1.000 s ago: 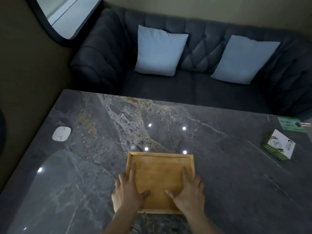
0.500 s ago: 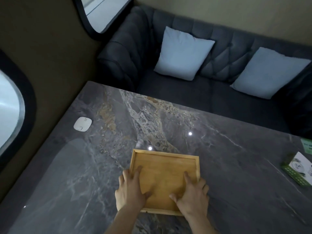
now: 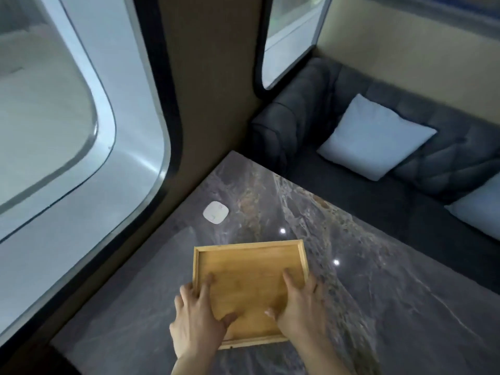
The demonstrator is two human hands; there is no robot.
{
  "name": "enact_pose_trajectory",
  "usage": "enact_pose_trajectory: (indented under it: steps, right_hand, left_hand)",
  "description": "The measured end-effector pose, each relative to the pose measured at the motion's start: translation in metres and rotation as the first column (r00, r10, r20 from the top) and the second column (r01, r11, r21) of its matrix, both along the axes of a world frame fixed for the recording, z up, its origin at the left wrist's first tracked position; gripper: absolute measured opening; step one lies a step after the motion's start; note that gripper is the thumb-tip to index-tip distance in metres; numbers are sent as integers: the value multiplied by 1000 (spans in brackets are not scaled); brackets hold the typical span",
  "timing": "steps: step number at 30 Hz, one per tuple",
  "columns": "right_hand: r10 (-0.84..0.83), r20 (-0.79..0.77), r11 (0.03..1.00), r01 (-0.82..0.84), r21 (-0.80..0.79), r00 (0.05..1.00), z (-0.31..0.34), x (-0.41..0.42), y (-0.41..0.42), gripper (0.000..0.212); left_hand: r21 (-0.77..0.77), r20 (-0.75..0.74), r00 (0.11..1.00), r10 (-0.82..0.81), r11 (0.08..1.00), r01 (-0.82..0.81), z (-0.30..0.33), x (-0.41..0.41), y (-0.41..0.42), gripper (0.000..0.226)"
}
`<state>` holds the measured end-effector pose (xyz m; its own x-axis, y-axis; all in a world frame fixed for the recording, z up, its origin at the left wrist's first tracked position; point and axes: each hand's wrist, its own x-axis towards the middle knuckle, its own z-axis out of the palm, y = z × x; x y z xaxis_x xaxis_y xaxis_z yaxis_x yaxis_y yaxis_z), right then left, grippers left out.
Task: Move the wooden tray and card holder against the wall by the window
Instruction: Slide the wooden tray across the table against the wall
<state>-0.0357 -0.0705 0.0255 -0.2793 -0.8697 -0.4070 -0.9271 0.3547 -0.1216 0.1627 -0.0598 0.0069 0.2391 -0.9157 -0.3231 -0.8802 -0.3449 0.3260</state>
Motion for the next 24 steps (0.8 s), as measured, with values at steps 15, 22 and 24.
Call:
enact_pose_trajectory:
  steps: [15,22,24]
  right_hand:
    - [525,-20,851,-525,-23,851,-14,106,-160,92]
    - [576,23,817,-576,-24,817,-30,125,-197,91]
    - [579,37,815,-579,-12,814,-36,125,-205,92]
  left_hand:
    - [20,-83,839,538,842,-538,-25,68,-43,89]
    - [3,-58,812,581,813,-582,-37,77,-61,86]
    - [12,-52,815,577,816,-577,-40,79,-64,84]
